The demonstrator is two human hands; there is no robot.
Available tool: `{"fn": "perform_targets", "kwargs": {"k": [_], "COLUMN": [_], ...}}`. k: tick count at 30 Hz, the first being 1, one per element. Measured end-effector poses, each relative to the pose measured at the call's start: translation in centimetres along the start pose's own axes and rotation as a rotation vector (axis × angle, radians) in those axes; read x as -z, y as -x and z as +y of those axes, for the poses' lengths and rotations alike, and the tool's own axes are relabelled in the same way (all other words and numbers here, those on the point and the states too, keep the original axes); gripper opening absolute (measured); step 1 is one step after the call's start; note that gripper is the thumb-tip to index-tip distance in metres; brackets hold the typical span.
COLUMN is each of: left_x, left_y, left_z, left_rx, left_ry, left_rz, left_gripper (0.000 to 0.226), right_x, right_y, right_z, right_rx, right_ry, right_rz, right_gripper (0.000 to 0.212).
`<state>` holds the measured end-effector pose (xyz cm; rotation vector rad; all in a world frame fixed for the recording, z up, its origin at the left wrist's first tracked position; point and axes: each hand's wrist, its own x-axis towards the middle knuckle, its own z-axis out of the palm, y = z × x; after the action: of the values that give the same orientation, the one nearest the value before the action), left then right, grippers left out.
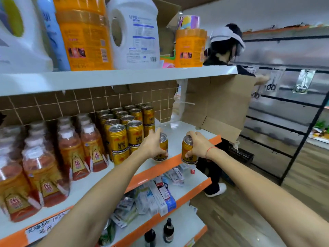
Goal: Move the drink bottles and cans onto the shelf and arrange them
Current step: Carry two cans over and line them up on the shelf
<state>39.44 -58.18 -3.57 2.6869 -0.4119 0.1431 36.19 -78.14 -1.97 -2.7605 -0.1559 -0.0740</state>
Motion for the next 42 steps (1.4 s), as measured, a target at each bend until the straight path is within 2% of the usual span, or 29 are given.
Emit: {"fn": "perform_targets", "kwargs": {"k": [2,6,11,18,23,31,34,38,42], "left_x": [-0.9,-2.3,-3.7,-4.7,-4.5,-5.3,-4.1,-0.5,1.7], "left_y": [-1.2,-3.9,-6.4,-7.8,-9.1,-9.7,-10.1,-11.6,-12.9], "left_z": [0.3,0.9,1.3,0.8,-0.2,-1.7,-1.6,-0.9,-0.5], "left_rx": [0.044,0.123,0.264,0.403,0.449,0.469,0.447,0.377,0.313], "left_ry": [0.009,0.013,0.020,-0.033,-0.051,-0.126,-0.196,-0.323,-0.408], "left_rz": [0.015,0.042,0.076,0.080,0.067,-0.013,-0.114,-0.309,-0.452], "left_gripper": [0.109,0.097,0.103,0.094,0.089,0.096,0.092,0.074,0.066], "right_x": [0.0,0.2,0.6,-0.8,-2.3,-4.4,-4.7,-5.2,-5.5], "right_y": [-2.1,-6.6,-11.3,-15.7,-17.8,-19.7,-20.2,-20.5,-20.6], "right_z": [1.2,3.6,5.3,5.6,5.0,4.5,4.5,4.4,4.4], "right_rx": [0.044,0.160,0.268,0.368,0.401,0.428,0.437,0.465,0.478], "right_ry": [0.008,0.025,0.035,0.014,-0.032,-0.060,-0.063,-0.064,-0.073], "right_rz": [-0.016,-0.063,-0.119,-0.189,-0.219,-0.260,-0.273,-0.300,-0.306], "right_gripper": [0.079,0.083,0.082,0.098,0.097,0.089,0.087,0.082,0.083]}}
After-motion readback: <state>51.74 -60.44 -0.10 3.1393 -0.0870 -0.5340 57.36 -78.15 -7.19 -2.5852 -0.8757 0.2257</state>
